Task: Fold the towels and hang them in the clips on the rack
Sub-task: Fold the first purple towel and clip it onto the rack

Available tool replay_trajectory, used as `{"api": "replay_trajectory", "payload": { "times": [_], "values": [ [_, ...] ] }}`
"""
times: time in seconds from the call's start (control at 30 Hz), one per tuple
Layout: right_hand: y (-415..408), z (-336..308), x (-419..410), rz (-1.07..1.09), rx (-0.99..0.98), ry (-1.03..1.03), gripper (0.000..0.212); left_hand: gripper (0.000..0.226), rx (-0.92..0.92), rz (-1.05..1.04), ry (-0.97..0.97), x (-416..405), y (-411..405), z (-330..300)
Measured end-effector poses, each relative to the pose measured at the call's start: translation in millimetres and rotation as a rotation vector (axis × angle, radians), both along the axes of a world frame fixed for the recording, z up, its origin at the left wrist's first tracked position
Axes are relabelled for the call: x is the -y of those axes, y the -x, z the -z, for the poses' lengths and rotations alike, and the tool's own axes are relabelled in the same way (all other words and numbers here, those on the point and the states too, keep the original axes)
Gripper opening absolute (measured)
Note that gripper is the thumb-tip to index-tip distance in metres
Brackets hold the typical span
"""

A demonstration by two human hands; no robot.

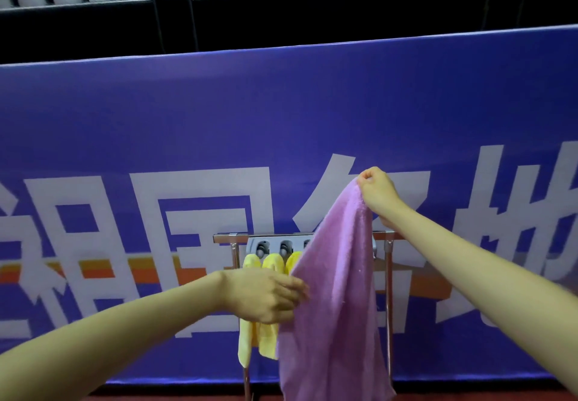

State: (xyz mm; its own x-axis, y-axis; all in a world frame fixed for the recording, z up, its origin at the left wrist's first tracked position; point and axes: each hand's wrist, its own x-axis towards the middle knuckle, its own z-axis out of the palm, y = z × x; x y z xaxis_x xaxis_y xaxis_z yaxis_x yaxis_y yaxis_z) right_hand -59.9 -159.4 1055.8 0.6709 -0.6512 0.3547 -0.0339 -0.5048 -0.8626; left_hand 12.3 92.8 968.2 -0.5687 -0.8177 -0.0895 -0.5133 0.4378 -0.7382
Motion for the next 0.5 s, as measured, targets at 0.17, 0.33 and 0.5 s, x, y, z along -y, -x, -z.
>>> {"api": "replay_trajectory", "payload": {
  "times": [0.17, 0.33, 0.5],
  "values": [
    [0, 8, -11, -0.047, -0.037, 0.075, 0.015, 0.019, -0.078, -0.253, -0.064, 3, -2, 9],
    [1, 13, -23, -0.124, -0.01, 0.076, 0.015, 0.021, -0.555, -0.477, 0.235, 15, -2, -16],
    [2, 15, -30, -0.275, 0.024, -0.128, 0.014, 0.038, -1.092, -0.718, 0.579, 23, -2, -58]
  ]
}}
